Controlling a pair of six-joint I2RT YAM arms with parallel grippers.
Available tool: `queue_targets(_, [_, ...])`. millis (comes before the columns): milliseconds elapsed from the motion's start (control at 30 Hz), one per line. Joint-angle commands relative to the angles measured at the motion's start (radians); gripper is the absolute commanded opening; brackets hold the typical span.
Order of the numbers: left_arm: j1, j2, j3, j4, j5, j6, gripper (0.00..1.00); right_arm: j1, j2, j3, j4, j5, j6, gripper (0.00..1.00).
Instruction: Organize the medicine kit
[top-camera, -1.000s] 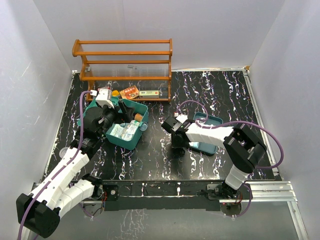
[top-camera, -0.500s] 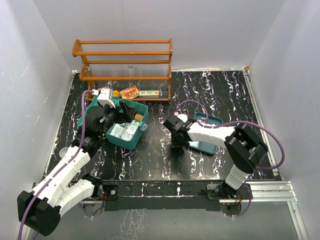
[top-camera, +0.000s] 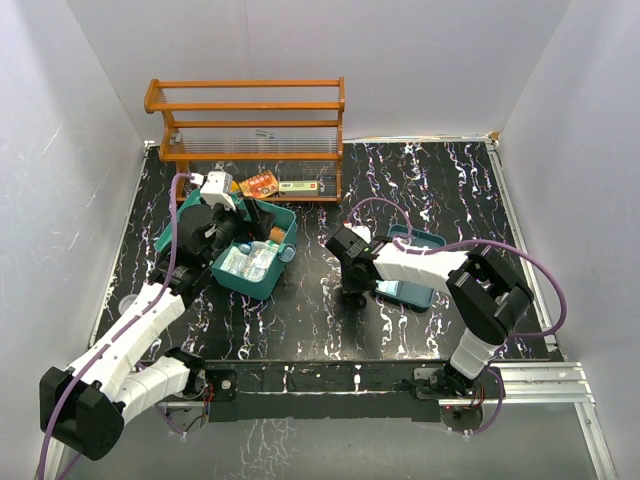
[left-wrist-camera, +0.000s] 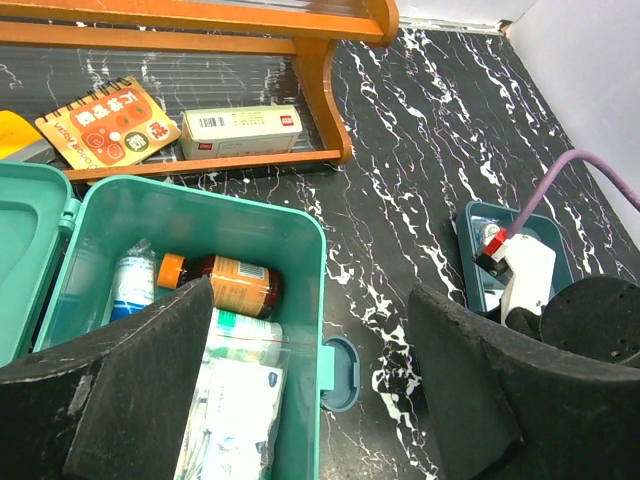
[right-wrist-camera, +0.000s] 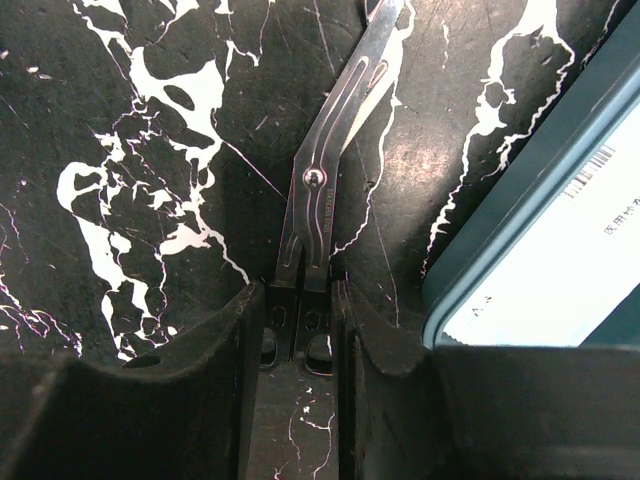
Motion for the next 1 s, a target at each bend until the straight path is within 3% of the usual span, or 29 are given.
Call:
queue_targets(0, [0.005,-0.005,0.043,0.029,0.005,-0.002,0.77,0.001,0.002,0.012,0.050,0.019,-0.019,0.08])
queue_targets(533, [0.005,0.011,0.001,0.138,-0.011,-0.022,0.78,0.000,-0.213,-0.008,0.086,0.187,0.053,0.06])
queue_targets(967, [0.006,0.003,-0.006,0.124,-0.022,-0.028,0.78,-0.097,-0.413,-0.054,-0.045,0.329,0.126,0.06])
